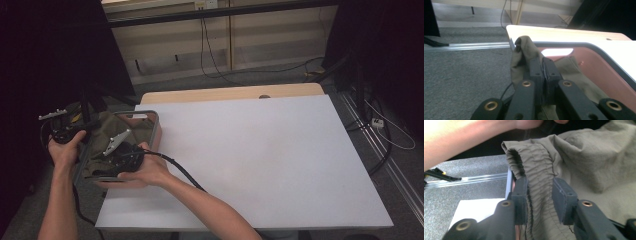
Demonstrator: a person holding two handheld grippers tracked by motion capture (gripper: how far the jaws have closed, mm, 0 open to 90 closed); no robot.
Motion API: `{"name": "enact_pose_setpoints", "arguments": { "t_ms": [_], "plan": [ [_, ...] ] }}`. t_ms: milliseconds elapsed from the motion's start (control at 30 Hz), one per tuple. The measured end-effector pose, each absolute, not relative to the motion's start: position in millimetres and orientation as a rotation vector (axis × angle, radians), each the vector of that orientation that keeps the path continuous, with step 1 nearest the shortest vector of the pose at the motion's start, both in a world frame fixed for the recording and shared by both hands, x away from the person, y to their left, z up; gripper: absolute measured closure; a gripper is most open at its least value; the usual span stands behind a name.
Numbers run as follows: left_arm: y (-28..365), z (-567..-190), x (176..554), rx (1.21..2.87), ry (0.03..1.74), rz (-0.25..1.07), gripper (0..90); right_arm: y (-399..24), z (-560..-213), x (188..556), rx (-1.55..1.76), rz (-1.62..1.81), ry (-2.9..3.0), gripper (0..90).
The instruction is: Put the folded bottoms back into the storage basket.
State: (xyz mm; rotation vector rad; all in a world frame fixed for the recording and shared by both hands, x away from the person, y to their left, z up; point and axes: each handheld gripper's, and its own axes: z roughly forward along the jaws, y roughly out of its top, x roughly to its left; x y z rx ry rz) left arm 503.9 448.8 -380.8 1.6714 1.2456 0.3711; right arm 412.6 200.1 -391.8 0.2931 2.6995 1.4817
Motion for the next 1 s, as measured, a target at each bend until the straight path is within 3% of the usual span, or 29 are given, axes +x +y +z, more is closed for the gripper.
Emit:
{"name": "enact_pose_setpoints", "arguments": {
  "t_ms": [167,233,300,467,767,1000],
  "plan": [
    [437,-383,517,1.715,1.250,0.367,88.2,203,-391,412,0.289,1.447,2.707,74.0],
    [432,-384,518,1.729,1.244,0.375,88.2,204,-392,411,0.276,1.412,2.721,84.8],
    [429,-385,518,1.750,1.234,0.381,88.1,203,-393,411,0.282,1.399,2.731,90.0],
    [427,-389,514,1.807,1.221,0.378,88.1,200,-394,409,0.281,1.447,2.742,90.0],
    [426,-392,511,1.820,1.222,0.377,87.4,182,-387,409,0.299,1.514,2.683,75.0],
    [428,-388,505,1.825,1.203,0.431,79.7,160,-385,412,0.349,1.603,2.622,62.1]
  ]
}}
